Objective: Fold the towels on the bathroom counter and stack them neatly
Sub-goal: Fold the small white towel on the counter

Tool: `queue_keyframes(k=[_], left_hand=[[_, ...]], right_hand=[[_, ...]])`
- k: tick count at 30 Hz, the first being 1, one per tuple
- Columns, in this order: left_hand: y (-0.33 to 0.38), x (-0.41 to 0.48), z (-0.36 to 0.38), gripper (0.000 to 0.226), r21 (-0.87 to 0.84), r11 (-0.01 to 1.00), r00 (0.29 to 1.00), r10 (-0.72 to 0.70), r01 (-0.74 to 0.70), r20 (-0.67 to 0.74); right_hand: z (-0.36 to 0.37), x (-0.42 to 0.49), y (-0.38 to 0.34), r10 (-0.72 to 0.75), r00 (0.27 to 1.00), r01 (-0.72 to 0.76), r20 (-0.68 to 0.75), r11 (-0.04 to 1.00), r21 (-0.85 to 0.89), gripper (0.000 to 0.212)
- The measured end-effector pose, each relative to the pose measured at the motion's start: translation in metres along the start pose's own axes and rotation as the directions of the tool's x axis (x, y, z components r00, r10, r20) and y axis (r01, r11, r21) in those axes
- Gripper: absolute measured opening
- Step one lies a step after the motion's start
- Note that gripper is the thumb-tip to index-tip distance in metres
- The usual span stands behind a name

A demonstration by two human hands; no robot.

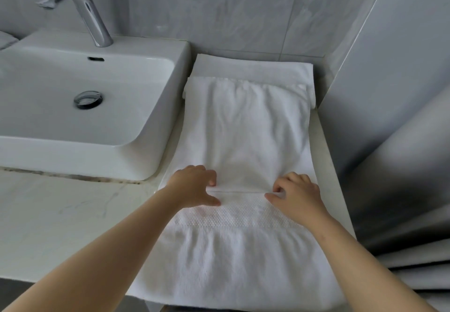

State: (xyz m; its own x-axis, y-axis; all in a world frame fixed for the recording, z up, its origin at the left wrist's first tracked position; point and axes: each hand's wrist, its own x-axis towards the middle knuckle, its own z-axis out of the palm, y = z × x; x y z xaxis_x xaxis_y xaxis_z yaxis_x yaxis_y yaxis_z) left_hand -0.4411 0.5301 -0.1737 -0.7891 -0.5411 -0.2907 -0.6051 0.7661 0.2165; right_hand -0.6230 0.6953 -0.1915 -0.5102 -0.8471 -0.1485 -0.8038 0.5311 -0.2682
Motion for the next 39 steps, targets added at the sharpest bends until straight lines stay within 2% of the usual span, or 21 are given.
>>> queue_keyframes(k=[4, 10, 13, 18, 22, 27, 29, 32, 34, 37, 39], left_hand=[[-0.003, -0.008, -0.004, 0.048, -0.018, 1.000, 0.996, 0.010, -0.009, 0.093], [0.006, -0.013, -0.007, 0.054, 0.072, 0.997, 0.976, 0.000, -0.016, 0.219], [0.009, -0.014, -0.006, 0.048, 0.016, 0.998, 0.985, 0.058, -0.061, 0.161], [0.007, -0.017, -0.003, 0.038, -0.072, 0.993, 0.974, 0.110, -0.097, 0.200], [0.003, -0.020, -0.004, 0.035, -0.093, 0.991, 0.970, 0.116, -0.098, 0.215], [-0.003, -0.018, -0.014, 0.022, -0.115, 0.989, 0.962, 0.122, -0.097, 0.242], [-0.003, -0.016, -0.021, 0.019, -0.101, 0.991, 0.952, 0.112, -0.086, 0.285], [-0.005, -0.014, -0.033, 0.027, -0.117, 0.992, 0.949, 0.085, -0.051, 0.302], [-0.006, -0.014, -0.045, 0.028, -0.227, 0.974, 0.959, 0.087, -0.024, 0.269], [-0.005, -0.014, -0.070, 0.016, -0.404, 0.915, 0.979, 0.075, 0.009, 0.191], [-0.005, -0.012, -0.087, 0.025, -0.360, 0.933, 0.984, 0.078, -0.014, 0.163]], right_hand=[[-0.008, -0.004, 0.005, -0.041, 0.995, 0.038, 0.090, 0.999, 0.033, 0.021], [-0.012, -0.010, 0.004, -0.101, 0.969, 0.109, 0.224, 0.994, -0.022, 0.038], [-0.014, -0.010, 0.002, -0.099, 0.974, 0.099, 0.202, 0.995, 0.012, 0.031], [-0.017, -0.013, 0.001, -0.129, 0.975, 0.121, 0.179, 0.991, 0.055, 0.011], [-0.027, -0.016, -0.002, -0.164, 0.972, 0.127, 0.167, 0.970, 0.209, 0.014], [-0.043, -0.016, -0.006, -0.138, 0.975, 0.053, 0.174, 0.906, 0.421, 0.012], [-0.045, -0.014, -0.006, -0.124, 0.982, 0.048, 0.143, 0.894, 0.445, 0.014], [-0.048, -0.010, -0.005, -0.112, 0.990, 0.058, 0.090, 0.887, 0.459, 0.013], [-0.053, -0.007, -0.004, -0.108, 0.993, 0.072, 0.049, 0.878, 0.474, 0.014], [-0.064, 0.000, -0.002, -0.086, 0.996, 0.088, -0.026, 0.869, 0.487, 0.016], [-0.072, 0.005, -0.001, -0.065, 0.995, 0.097, -0.080, 0.860, 0.501, 0.015]])
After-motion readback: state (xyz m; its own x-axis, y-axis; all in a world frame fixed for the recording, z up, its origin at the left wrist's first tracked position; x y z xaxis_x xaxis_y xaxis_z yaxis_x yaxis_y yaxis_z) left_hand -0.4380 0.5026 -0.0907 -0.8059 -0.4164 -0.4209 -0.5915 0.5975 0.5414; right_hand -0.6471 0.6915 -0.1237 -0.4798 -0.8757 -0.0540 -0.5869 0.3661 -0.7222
